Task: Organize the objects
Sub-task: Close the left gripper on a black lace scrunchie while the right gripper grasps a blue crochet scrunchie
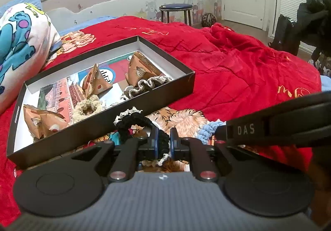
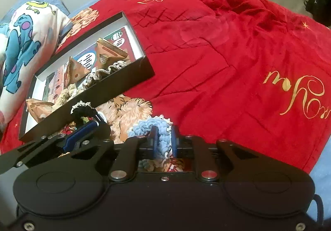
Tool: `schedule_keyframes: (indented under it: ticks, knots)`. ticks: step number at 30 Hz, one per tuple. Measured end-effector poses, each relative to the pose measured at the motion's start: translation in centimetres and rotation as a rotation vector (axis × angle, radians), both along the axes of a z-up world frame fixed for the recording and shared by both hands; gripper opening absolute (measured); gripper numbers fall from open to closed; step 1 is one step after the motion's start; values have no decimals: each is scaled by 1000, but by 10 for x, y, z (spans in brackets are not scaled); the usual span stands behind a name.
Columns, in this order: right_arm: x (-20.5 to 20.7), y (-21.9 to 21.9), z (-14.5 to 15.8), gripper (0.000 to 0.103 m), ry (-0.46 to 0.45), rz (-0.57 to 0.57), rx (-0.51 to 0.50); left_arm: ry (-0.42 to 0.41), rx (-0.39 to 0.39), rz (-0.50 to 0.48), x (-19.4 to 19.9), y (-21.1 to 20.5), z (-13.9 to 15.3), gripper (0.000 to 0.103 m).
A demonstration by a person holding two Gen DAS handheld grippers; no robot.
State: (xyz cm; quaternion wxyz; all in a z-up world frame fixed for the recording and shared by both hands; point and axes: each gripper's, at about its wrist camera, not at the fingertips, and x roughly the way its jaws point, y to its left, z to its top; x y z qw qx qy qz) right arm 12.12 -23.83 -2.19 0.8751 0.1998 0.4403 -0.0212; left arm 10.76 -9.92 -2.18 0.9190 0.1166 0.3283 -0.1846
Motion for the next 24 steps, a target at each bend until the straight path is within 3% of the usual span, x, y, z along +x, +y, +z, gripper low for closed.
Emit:
schedule_keyframes:
  ticks: [12, 24]
  knots:
    - [-1, -5, 4, 13, -38, 17, 114, 2, -41, 31, 2, 9, 6, 14]
    - [-2, -9, 18, 13, -111, 29, 199, 25, -161, 72, 7, 25, 18, 14]
